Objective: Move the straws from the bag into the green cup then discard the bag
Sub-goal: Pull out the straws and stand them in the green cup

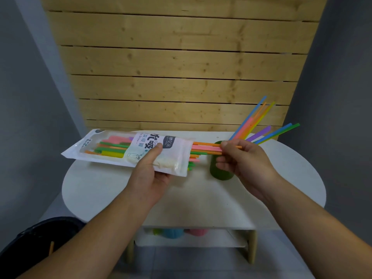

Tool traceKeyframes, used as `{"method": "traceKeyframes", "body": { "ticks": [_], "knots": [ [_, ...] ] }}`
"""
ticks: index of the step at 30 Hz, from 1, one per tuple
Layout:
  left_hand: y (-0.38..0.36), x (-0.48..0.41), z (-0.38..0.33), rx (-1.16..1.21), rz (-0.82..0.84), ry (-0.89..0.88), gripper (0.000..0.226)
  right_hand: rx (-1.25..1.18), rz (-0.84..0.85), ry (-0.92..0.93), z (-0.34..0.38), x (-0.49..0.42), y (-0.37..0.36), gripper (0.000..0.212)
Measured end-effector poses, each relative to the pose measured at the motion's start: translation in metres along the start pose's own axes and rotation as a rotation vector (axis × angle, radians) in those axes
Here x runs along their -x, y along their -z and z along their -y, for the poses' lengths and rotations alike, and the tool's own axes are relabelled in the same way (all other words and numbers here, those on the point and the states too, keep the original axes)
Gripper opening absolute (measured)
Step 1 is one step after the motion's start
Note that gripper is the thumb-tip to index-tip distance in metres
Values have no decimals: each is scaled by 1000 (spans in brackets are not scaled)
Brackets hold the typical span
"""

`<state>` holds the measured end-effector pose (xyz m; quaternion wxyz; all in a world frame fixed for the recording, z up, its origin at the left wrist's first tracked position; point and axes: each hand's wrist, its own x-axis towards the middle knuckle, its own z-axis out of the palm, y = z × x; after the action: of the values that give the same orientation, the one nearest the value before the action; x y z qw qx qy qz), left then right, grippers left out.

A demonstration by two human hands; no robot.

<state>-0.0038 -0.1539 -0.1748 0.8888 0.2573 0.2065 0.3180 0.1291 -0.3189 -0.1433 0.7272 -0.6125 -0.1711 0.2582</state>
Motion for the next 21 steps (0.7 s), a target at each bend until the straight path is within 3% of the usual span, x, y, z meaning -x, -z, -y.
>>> {"method": "traceKeyframes", "body": {
  "ticks": [3,7,15,19,21],
  "knots": [
    [-1,0,2,6,7,-9,30,-168,34,-71,0,1,-3,23],
    [-1,0,2,-6,18,-9,32,-189,33,-91,-5,1,-9,7],
    [1,-3,-5,7,1,-34,33,-273,-46,-146,11,-2,2,2],
    [0,-3,-1,3,10,-31,34,-195,-72,-125,11,-1,-2,26],
    [-1,-2,-1,-5,12,-33,33,-153,-115,-100,11,-1,-3,28]
  ]
}}
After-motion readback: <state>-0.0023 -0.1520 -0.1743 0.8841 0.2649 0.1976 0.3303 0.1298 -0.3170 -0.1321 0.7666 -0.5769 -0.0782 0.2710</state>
